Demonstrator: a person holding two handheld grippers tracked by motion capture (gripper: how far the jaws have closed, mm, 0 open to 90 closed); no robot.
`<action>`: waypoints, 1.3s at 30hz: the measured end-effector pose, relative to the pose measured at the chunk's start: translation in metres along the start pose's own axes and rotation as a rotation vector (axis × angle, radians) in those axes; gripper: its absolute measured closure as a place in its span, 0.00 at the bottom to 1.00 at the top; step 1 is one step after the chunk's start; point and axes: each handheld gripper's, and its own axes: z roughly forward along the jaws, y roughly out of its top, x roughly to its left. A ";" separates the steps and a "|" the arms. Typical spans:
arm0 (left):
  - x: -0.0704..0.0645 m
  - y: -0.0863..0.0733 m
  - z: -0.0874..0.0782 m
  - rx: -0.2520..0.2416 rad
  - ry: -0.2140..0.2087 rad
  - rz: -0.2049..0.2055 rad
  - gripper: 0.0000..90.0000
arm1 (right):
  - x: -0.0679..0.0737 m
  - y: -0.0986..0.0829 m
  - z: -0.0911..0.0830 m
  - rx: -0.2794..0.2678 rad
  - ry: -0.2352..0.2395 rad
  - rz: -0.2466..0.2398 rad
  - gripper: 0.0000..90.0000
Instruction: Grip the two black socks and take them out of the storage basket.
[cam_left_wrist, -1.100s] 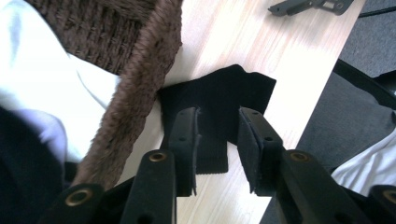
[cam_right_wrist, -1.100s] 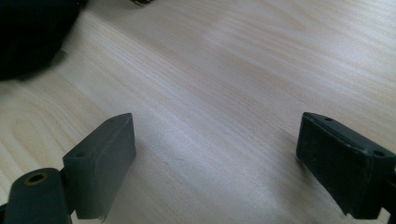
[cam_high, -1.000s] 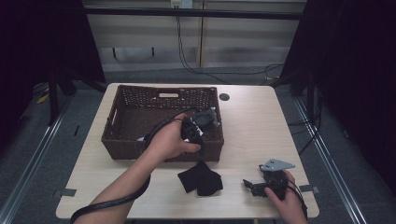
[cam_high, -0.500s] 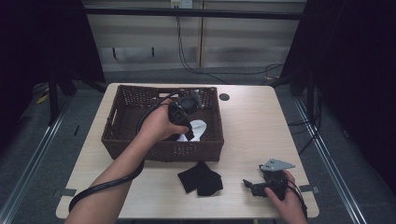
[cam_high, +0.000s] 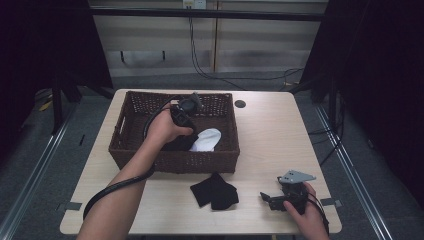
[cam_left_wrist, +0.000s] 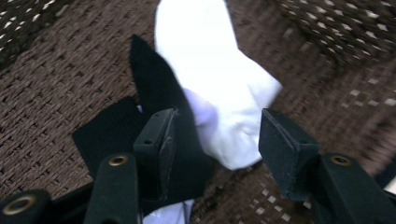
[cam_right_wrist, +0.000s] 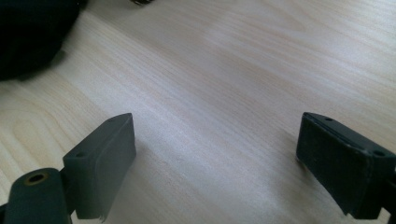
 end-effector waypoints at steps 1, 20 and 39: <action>0.003 -0.001 0.003 0.002 0.005 -0.008 0.49 | 0.000 0.000 0.000 0.001 0.000 0.000 0.12; 0.049 -0.018 0.054 0.062 0.038 -0.147 0.44 | 0.000 0.000 0.000 0.001 0.001 0.002 0.12; 0.056 -0.022 0.072 0.105 0.007 -0.178 0.47 | 0.000 0.000 0.000 0.002 0.000 0.003 0.12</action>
